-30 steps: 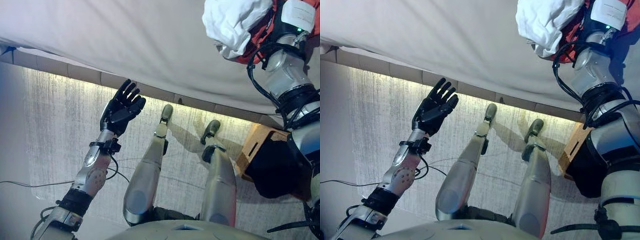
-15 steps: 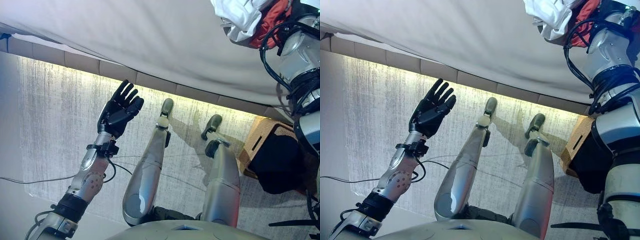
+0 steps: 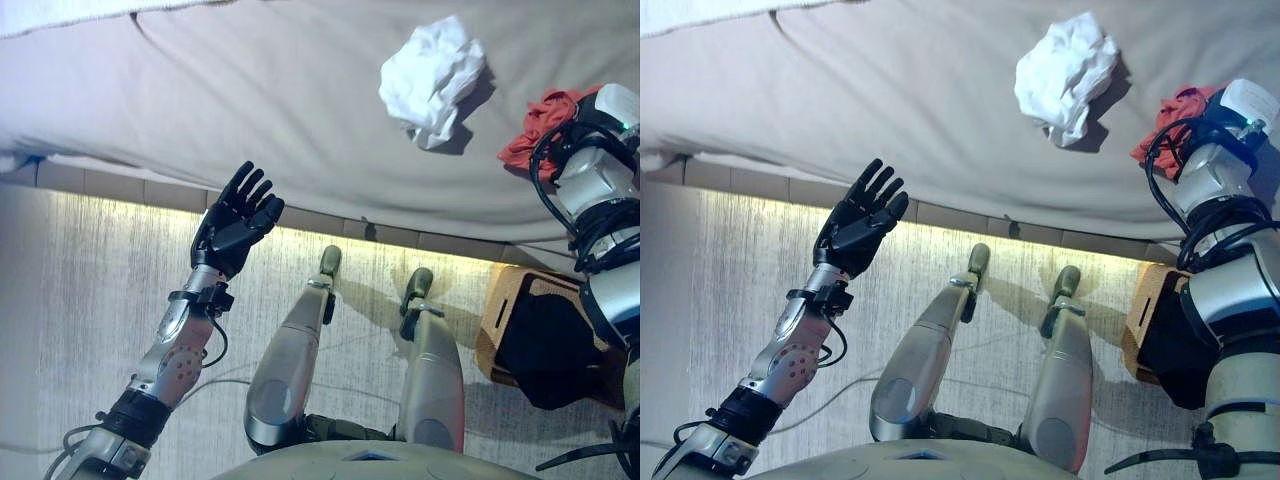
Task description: Pick up the clothes from the bed and place them into the basket
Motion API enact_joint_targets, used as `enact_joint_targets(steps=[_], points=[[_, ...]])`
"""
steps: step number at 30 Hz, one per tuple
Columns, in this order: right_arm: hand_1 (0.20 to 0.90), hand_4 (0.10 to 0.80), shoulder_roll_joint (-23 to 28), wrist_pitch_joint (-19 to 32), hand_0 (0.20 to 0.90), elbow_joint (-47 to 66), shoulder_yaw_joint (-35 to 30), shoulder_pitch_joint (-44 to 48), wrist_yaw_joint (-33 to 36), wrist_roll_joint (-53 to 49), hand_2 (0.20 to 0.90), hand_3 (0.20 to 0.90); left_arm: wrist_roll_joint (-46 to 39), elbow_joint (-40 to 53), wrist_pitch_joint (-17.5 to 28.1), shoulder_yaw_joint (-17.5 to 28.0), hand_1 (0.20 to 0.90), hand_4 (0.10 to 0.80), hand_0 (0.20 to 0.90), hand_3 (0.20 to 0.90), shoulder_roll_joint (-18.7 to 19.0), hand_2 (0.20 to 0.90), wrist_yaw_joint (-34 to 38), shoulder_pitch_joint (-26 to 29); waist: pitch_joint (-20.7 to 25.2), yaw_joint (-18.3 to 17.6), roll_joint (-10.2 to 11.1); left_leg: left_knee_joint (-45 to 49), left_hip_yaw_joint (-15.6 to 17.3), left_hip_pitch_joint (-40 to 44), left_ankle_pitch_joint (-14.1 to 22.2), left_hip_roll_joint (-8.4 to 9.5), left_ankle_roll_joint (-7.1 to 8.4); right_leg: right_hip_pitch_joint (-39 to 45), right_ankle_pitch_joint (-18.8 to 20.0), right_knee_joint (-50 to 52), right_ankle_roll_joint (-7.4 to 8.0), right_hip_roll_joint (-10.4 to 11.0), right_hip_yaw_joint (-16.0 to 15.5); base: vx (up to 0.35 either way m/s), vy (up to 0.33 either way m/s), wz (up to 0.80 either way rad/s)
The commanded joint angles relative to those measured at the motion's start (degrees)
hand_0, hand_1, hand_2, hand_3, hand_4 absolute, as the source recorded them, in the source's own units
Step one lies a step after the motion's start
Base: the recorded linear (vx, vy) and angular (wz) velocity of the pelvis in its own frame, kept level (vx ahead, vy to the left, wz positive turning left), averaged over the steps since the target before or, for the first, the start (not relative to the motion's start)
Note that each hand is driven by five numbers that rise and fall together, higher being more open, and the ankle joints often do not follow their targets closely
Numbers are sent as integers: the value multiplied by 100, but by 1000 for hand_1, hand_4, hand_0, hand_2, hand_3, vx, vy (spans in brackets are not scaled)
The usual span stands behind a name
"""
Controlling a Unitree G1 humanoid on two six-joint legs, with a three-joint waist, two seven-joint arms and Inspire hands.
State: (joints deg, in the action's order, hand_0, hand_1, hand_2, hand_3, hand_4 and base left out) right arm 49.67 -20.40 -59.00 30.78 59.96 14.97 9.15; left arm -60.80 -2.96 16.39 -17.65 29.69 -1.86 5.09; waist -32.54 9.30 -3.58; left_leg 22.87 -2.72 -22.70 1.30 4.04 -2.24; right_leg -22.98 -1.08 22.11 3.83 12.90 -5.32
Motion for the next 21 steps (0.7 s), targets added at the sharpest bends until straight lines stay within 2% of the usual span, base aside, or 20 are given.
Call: enact_joint_targets(steps=[1,4,6,9,12,15,21], points=[[300,100,1167,521,300,496,-320,130,773,142,300,200,338,414,219,425,900,800,900,900,-74,900,-76,-113,533,-161,374,232,292,651,871,-239,138,933,-398,-360,-318,-440,-391,82,77,-18],[300,100,1353,673,300,936,-641,-369,735,185,300,200,512,292,134,410,900,800,900,900,-114,900,-48,-176,854,-337,490,-135,396,1050,835,-323,155,1262,-297,-700,-238,-456,-257,136,75,-25],[300,100,1494,842,300,1370,-1092,-1044,700,182,300,200,612,146,32,422,900,800,900,900,-170,900,-83,-267,1175,-528,582,-496,482,1446,833,-365,153,1567,-195,-1021,-145,-508,-56,188,63,-36],[300,100,1490,1062,300,1745,-1785,-1945,670,320,300,200,486,-80,-252,463,900,800,900,900,-279,900,-242,-383,1576,-746,652,-924,563,1873,757,-418,165,1863,-40,-1354,-43,-588,212,180,50,-32],[300,100,1405,1170,300,2049,-2408,-2822,451,416,300,200,553,-426,-316,382,900,800,900,900,-444,900,-355,-444,2003,-985,722,-1485,652,2319,619,-489,198,2076,242,-1790,107,-654,510,173,26,-32],[300,100,1231,1234,300,2279,-2785,-3386,313,396,300,200,669,-623,-340,390,900,800,900,900,-535,900,-431,-399,2189,-1138,758,-1908,733,2593,519,-569,215,2162,423,-2081,183,-708,694,44,-12,-41],[300,100,723,1191,300,2527,-3118,-4069,209,344,300,200,847,-979,-338,382,900,800,900,900,-718,900,-580,-146,2370,-1401,772,-2331,912,2885,461,-653,238,2228,598,-2418,219,-838,916,-16,-41,-32]])
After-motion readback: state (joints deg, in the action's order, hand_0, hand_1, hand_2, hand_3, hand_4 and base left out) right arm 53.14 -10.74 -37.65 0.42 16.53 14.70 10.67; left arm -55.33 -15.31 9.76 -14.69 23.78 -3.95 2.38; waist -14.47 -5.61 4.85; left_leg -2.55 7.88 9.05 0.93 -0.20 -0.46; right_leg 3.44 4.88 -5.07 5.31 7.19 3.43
